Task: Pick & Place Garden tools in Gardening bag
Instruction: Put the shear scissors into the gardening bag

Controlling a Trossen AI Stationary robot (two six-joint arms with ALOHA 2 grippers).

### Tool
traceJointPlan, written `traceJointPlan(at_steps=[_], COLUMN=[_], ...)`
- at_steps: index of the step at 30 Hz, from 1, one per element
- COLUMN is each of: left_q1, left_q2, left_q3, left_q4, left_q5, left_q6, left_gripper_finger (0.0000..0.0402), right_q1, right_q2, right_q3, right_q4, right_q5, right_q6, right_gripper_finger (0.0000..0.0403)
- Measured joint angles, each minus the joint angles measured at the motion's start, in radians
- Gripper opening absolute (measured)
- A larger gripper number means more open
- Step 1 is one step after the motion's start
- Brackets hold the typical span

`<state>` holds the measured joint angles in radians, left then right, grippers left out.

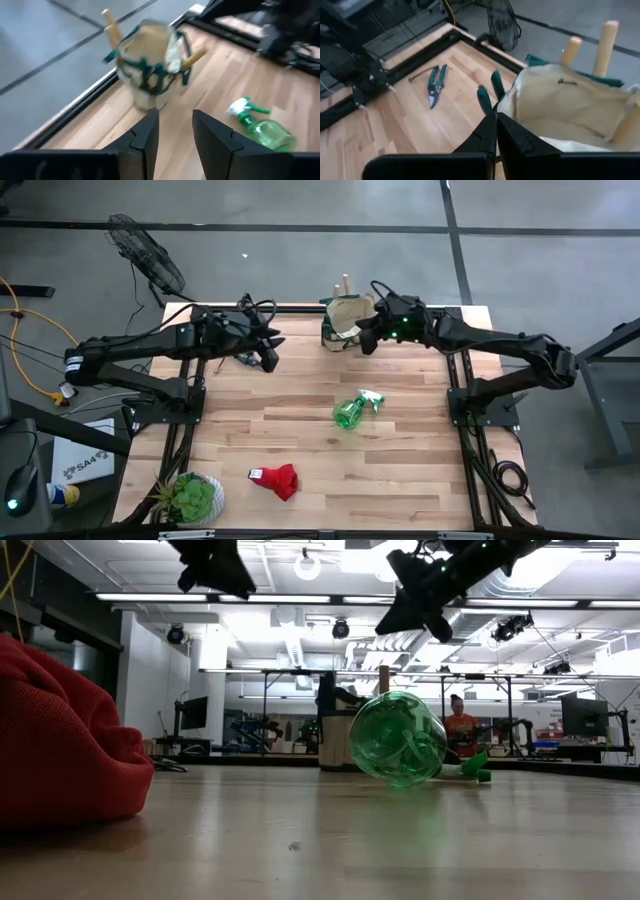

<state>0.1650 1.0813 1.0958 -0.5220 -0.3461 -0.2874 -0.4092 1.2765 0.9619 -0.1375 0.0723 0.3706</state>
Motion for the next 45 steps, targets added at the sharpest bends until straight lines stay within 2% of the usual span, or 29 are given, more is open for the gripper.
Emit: traceJointPlan(at_steps=[7, 14, 19, 23, 29, 37, 45], left_q1=[0.122, 0.265, 0.332, 0.348, 0.348, 0.391, 0.484], left_q2=[0.0, 0.011, 0.052, 0.132, 0.287, 0.475, 0.51], left_q3=[0.0, 0.0, 0.0, 0.0, 0.0, 0.0, 0.0], left_q4=[-0.153, -0.287, -0.377, -0.443, -0.537, -0.534, -0.482], left_q5=[0.003, 0.107, 0.161, 0.207, 0.129, 0.186, 0.196], left_q6=[-0.169, -0.247, -0.259, -0.278, -0.351, -0.316, -0.354], left_gripper_finger=[0.0116, 0.0116, 0.0122, 0.0156, 0.0218, 0.0231, 0.0232], right_q1=[0.001, 0.0, 0.0, 0.0, 0.0, 0.0, 0.0], right_q2=[-0.084, -0.165, -0.196, -0.206, -0.206, -0.206, -0.206], right_q3=[0.0, 0.0, 0.0, 0.0, 0.0, 0.0, 0.0], right_q4=[-0.008, -0.046, -0.126, -0.18, -0.224, -0.251, -0.283], right_q5=[0.002, 0.016, 0.034, 0.034, 0.034, 0.033, 0.031], right_q6=[-0.033, -0.08, -0.083, -0.08, -0.059, -0.053, -0.032], right_gripper_finger=[0.0003, 0.0009, 0.0057, 0.0113, 0.0166, 0.0172, 0.0172])
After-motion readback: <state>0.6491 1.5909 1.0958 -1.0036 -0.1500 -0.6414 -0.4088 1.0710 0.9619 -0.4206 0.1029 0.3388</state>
